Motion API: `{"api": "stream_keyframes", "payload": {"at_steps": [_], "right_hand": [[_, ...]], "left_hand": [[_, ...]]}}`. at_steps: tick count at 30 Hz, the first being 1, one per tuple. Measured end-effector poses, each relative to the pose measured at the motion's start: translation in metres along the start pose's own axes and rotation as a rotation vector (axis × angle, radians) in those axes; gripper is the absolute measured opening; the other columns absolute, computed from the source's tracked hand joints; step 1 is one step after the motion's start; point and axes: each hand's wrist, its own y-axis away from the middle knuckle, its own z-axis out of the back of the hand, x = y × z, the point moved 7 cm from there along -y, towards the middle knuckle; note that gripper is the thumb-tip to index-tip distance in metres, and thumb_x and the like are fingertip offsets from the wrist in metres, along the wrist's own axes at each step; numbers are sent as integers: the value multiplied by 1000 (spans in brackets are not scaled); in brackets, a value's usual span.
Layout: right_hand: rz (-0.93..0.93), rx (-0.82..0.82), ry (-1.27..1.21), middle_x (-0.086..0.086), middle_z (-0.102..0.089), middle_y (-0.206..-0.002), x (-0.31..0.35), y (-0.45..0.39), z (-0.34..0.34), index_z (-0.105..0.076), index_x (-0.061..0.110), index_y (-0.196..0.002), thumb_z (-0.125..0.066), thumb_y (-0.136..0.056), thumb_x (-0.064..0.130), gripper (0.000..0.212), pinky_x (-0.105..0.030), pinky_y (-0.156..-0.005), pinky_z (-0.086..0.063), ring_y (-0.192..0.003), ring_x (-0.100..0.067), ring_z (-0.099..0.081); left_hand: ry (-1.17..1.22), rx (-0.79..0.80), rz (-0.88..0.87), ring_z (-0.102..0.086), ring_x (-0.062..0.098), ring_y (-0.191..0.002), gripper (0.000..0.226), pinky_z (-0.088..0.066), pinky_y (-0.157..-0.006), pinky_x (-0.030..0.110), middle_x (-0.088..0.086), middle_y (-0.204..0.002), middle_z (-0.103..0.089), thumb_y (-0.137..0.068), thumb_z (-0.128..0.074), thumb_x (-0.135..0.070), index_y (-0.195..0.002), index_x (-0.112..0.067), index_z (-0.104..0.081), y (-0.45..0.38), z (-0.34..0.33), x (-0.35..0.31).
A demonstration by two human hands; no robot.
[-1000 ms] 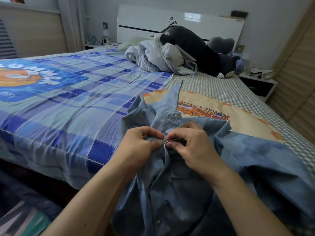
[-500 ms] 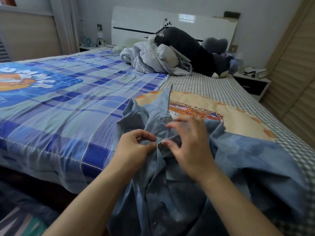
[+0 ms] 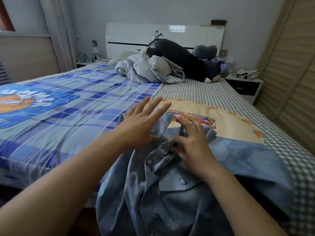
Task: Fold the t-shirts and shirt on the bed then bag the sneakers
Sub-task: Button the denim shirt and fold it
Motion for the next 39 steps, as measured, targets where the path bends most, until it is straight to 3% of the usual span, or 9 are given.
{"api": "stream_keyframes", "payload": {"at_steps": [3, 5, 7, 14, 18, 24, 28, 34, 39], "right_hand": [[50, -7, -10, -2, -49, -151, -3, 5, -4, -77, 26, -86, -66, -85, 32, 13, -57, -110, -34, -144, -42, -29], [60, -50, -18, 1, -54, -146, -1, 6, -5, -77, 25, -86, -57, -89, 40, 25, -53, -112, -33, -144, -39, -32], [76, -81, -42, 1, -59, -138, 4, 7, -13, -75, 23, -87, -56, -89, 43, 28, -53, -111, -33, -140, -38, -38], [118, -106, -95, 5, -68, -95, 3, 20, -58, -71, 20, -89, -58, -94, 37, 22, -55, -96, -45, -109, -31, -57], [127, -134, -151, 6, -70, -94, 10, 23, -59, -74, 19, -98, -63, -94, 30, 16, -54, -104, -39, -109, -26, -58], [132, -132, -213, 6, -61, -77, 18, 14, -57, -77, 21, -96, -60, -91, 28, 18, -37, -82, -40, -80, -22, -51], [-37, 5, -251, 0, -51, -79, 8, 8, -71, -72, 20, -92, -57, -87, 43, 28, -36, -79, -40, -79, -22, -50], [-19, 73, -314, -2, -54, -79, 11, 4, -72, -75, 25, -86, -70, -81, 41, 18, -28, -80, -33, -79, -17, -49], [-79, 65, -296, 0, -52, -82, 8, 6, -74, -75, 22, -87, -79, -80, 29, 11, -30, -81, -35, -82, -17, -48]], "left_hand": [[-375, 246, -295, 18, 22, -155, 86, 7, -126, 47, -9, -170, 8, -83, -73, -40, -155, -39, -25, -34, 7, -20], [-522, 403, -431, -19, 29, -153, 37, -11, -126, 48, -4, -155, -41, -86, -68, -32, -122, -34, -59, -42, 5, -37], [-459, 473, -353, -58, 29, -116, 12, -44, -102, 41, -6, -99, -63, -88, -66, -24, -89, -31, -57, -44, 3, -37], [423, 236, 430, -51, 17, -62, 17, -43, -55, 25, 12, -74, -65, -93, -68, -19, -90, -3, -73, 29, -51, 20], [787, 52, 646, -55, 6, -58, 14, -41, -47, 10, 1, -72, -70, -96, -70, -24, -91, -14, -77, 58, -77, 30], [881, 107, 644, -50, 4, -46, 19, -41, -46, 15, -5, -56, -62, -95, -69, -21, -88, -4, -75, 52, -83, 34], [1016, 174, 616, -58, 16, -65, 19, -49, -60, 29, 7, -74, -68, -94, -71, -26, -91, -8, -76, 54, -91, 39], [929, 144, 577, -47, 4, -46, 18, -39, -43, 14, -1, -63, -63, -97, -69, -22, -91, -8, -77, 54, -87, 36], [1043, 156, 576, -50, 11, -55, 19, -41, -43, 16, 11, -73, -62, -98, -67, -20, -97, -3, -75, 56, -89, 37]]}}
